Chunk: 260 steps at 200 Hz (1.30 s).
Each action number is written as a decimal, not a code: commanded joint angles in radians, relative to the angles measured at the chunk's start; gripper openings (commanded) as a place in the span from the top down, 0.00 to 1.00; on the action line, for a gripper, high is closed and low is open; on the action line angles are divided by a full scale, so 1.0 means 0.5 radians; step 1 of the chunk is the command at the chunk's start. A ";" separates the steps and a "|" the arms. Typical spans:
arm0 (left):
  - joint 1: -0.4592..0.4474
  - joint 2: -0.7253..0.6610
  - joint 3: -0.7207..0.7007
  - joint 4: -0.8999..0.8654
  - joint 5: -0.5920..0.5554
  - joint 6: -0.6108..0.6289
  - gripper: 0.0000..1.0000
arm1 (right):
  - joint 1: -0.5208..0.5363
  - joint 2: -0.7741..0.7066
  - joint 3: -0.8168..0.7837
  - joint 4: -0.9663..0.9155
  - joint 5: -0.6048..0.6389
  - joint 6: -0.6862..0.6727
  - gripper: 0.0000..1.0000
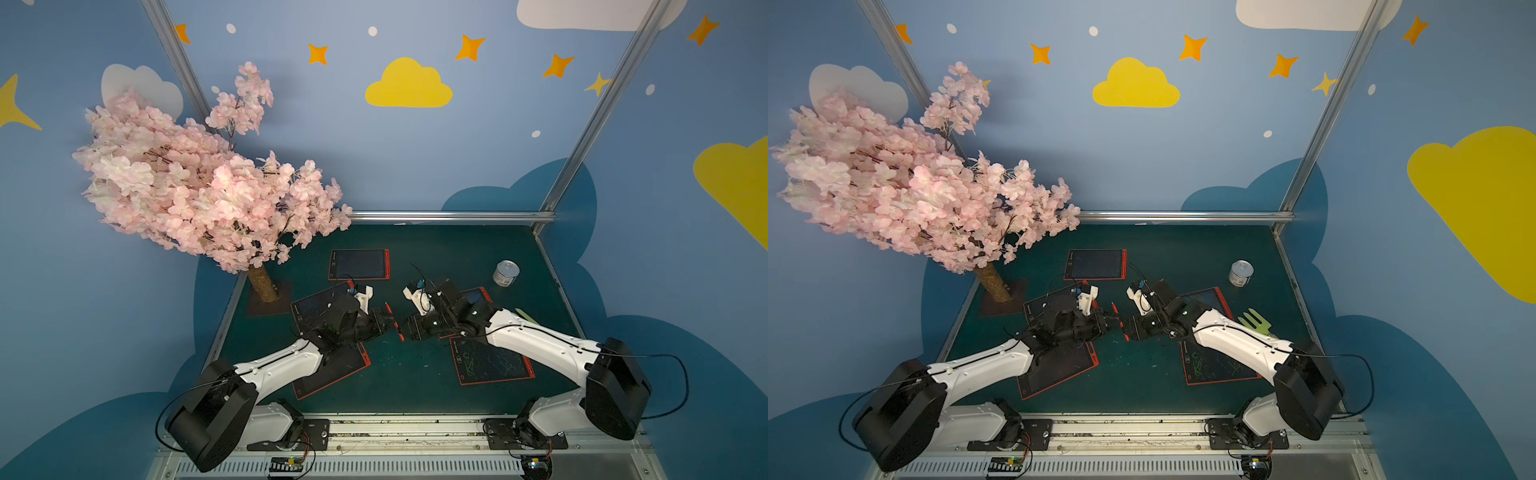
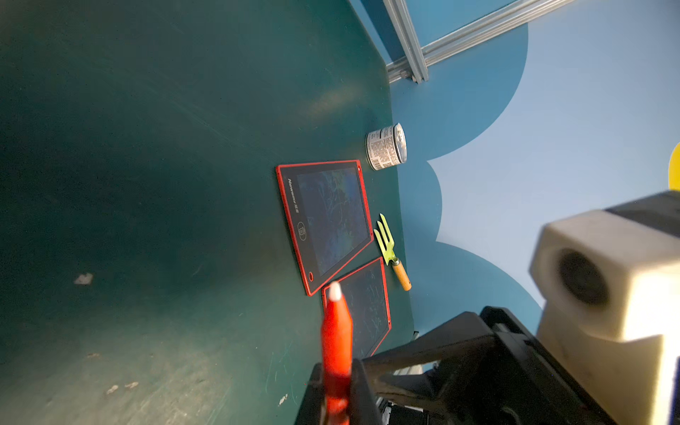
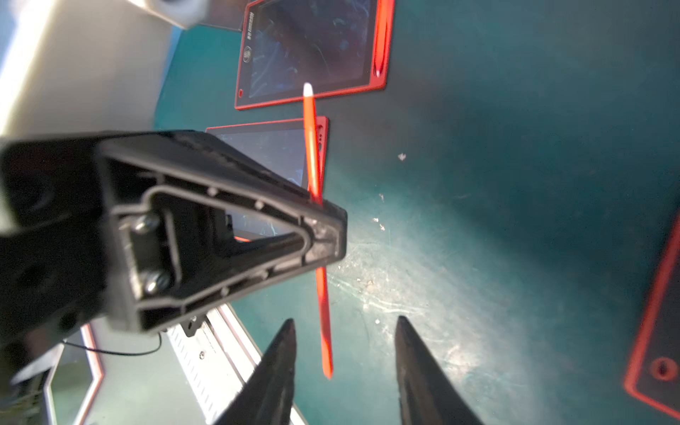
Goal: Place the stylus back onto the writing tablet
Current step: Place the stylus on the writing tablet.
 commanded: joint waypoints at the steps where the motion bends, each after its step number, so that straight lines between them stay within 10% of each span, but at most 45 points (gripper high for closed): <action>1: -0.008 -0.084 0.088 -0.323 -0.100 0.119 0.93 | -0.009 -0.172 -0.071 -0.082 0.051 -0.046 0.35; 40: -0.006 -0.220 0.166 -0.786 -0.308 0.181 0.92 | -0.015 -0.444 -0.150 -0.246 0.132 -0.134 0.03; 140: -0.007 -0.533 0.195 -1.550 -0.652 0.171 0.90 | -0.021 -1.405 -0.308 -0.394 0.267 -0.342 0.02; 260: 0.093 -0.466 0.173 -1.638 -0.693 0.152 0.88 | -0.024 -1.686 -0.094 -0.788 0.021 -0.595 0.05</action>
